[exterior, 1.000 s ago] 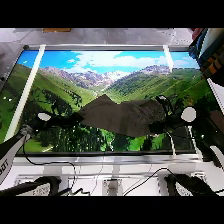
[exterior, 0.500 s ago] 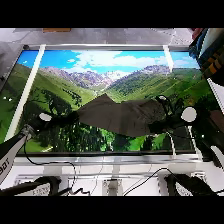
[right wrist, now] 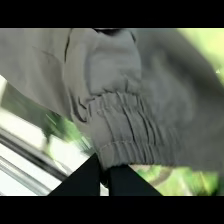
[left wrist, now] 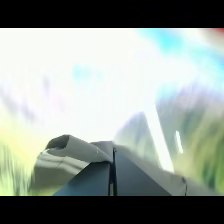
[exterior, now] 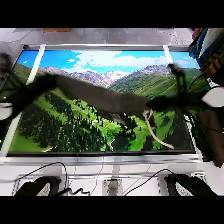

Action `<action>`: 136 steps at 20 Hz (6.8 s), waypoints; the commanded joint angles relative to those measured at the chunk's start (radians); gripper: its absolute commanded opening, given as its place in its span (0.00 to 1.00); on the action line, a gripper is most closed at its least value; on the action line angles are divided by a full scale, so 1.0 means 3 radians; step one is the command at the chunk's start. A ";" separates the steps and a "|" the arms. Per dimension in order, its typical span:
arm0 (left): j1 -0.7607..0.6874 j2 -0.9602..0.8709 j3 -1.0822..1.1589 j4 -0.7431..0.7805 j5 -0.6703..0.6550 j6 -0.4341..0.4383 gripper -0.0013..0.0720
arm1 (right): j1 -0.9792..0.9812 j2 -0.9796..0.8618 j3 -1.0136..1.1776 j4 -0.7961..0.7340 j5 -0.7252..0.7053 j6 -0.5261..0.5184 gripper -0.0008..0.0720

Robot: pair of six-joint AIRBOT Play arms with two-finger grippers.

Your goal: Fold the clothes and pants, and hang the long-sleeved shirts on hangers.

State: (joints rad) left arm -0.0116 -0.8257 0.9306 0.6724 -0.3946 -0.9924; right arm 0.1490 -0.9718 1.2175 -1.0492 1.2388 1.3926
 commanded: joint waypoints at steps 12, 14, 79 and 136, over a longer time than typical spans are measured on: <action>0.0004 0.2055 0.0285 0.0212 0.0711 0.0369 0.02 | 0.0004 0.0937 0.1268 0.1443 -0.0072 0.0207 0.05; 0.0004 0.1901 0.0284 0.0212 0.0282 0.0365 0.02 | 0.0004 0.0903 0.1256 0.1048 -0.0053 0.0331 0.05; -0.0738 -0.1279 0.0271 0.0301 -0.1389 0.0099 0.83 | -0.1878 -0.1974 -0.1423 0.2027 -0.1728 -0.1255 0.05; 0.0422 0.0444 0.1080 0.0348 -0.1818 -0.0326 0.03 | -0.1879 0.1990 -0.1095 0.3096 -0.0782 -0.0951 0.04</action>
State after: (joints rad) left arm 0.0490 -0.8337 1.1858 0.7765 -1.0023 -1.1790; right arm -0.4141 -0.5762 0.8318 -0.1932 1.0523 1.0687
